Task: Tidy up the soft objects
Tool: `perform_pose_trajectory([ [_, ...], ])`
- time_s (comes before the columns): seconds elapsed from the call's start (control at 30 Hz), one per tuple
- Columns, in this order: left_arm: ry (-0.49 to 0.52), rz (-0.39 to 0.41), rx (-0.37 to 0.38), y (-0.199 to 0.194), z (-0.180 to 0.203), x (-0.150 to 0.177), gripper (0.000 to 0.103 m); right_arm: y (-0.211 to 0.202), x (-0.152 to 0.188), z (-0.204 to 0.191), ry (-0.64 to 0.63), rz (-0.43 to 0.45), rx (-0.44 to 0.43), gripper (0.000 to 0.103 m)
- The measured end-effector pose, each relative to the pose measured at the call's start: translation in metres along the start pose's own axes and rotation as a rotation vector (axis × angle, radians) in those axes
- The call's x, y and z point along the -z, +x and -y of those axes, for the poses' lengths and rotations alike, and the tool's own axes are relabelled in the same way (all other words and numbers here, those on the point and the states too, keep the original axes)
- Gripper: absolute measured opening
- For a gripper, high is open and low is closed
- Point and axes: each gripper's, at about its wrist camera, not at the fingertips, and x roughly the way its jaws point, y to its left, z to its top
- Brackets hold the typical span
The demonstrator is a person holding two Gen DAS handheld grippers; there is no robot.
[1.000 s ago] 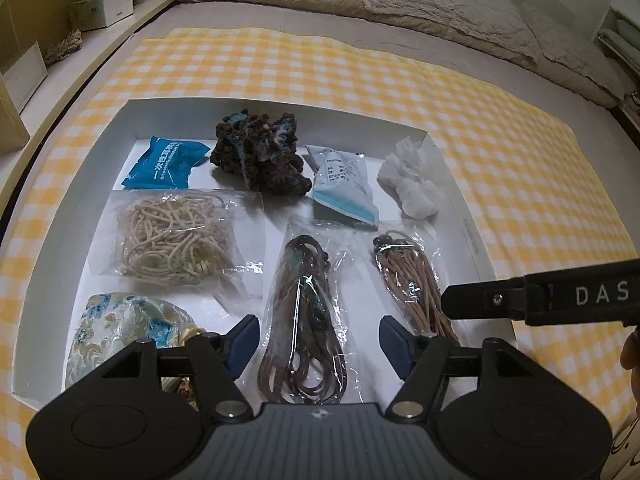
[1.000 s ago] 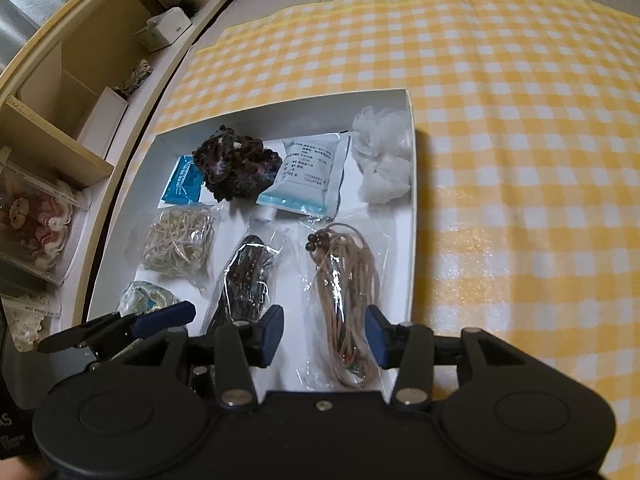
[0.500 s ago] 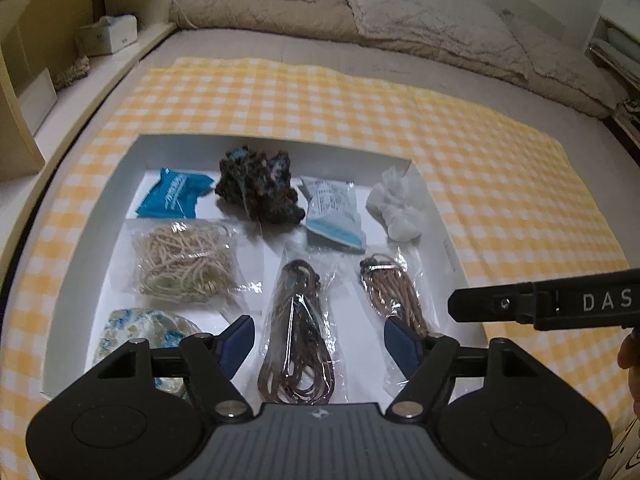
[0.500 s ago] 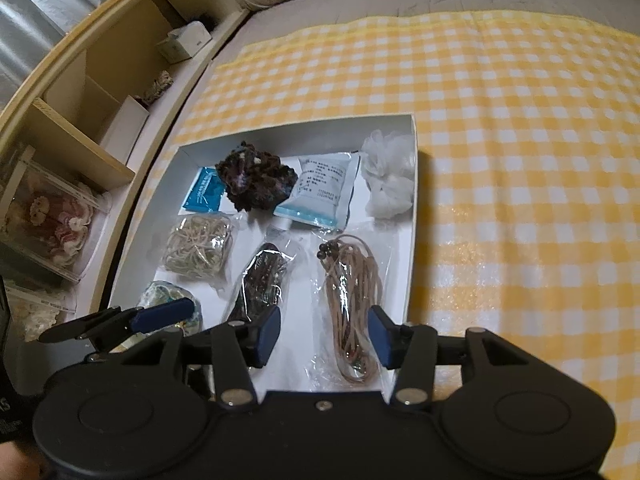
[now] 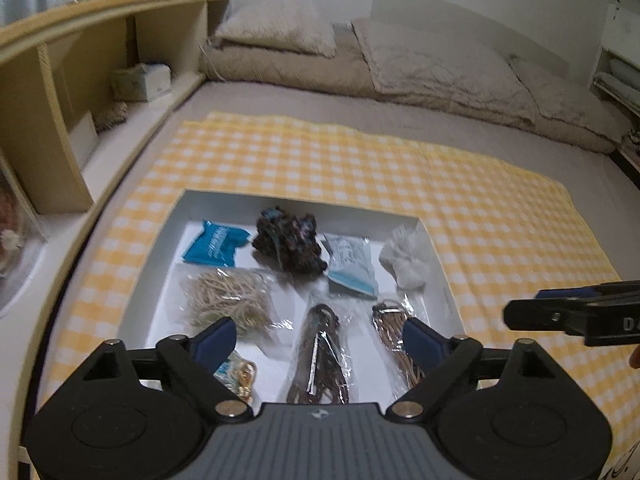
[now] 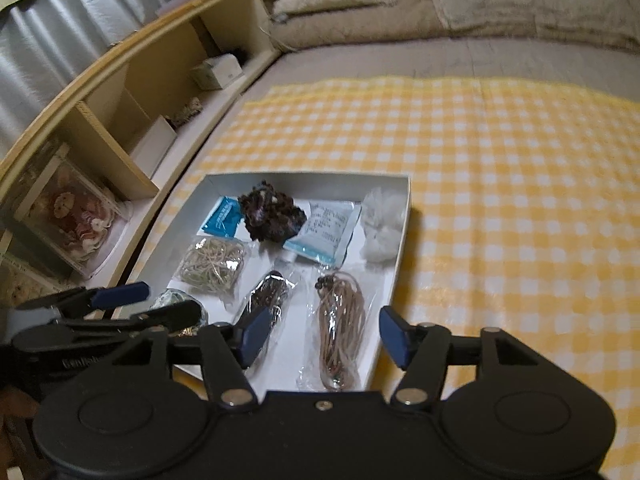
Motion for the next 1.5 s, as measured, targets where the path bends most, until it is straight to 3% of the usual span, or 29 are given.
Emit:
perform_pose_trajectory([
  [0.17, 0.022, 0.069, -0.053, -0.024, 0.003, 0.0, 0.101, -0.024, 0.002, -0.002, -0.071, 0.064, 0.002, 0.074],
  [0.27, 0.01, 0.115, -0.076, -0.04, 0.003, 0.002, 0.101, -0.04, 0.004, -0.001, -0.104, 0.106, 0.003, 0.078],
  [0.33, 0.0, 0.144, -0.084, -0.049, 0.003, 0.005, 0.101, -0.05, 0.007, -0.001, -0.114, 0.129, 0.002, 0.089],
  [0.5, 0.009, 0.213, -0.134, -0.069, 0.013, 0.015, 0.102, -0.072, 0.018, 0.004, -0.102, 0.18, -0.008, 0.097],
  [0.87, 0.031, 0.284, -0.083, -0.093, 0.035, 0.048, 0.103, -0.105, 0.066, 0.006, -0.209, 0.335, 0.114, 0.103],
  [1.1, 0.075, 0.296, -0.071, -0.098, 0.047, 0.071, 0.103, -0.112, 0.091, 0.009, -0.235, 0.387, 0.191, 0.103],
  [1.5, 0.087, 0.3, -0.074, -0.102, 0.053, 0.093, 0.103, -0.119, 0.117, 0.012, -0.225, 0.435, 0.235, 0.103],
])
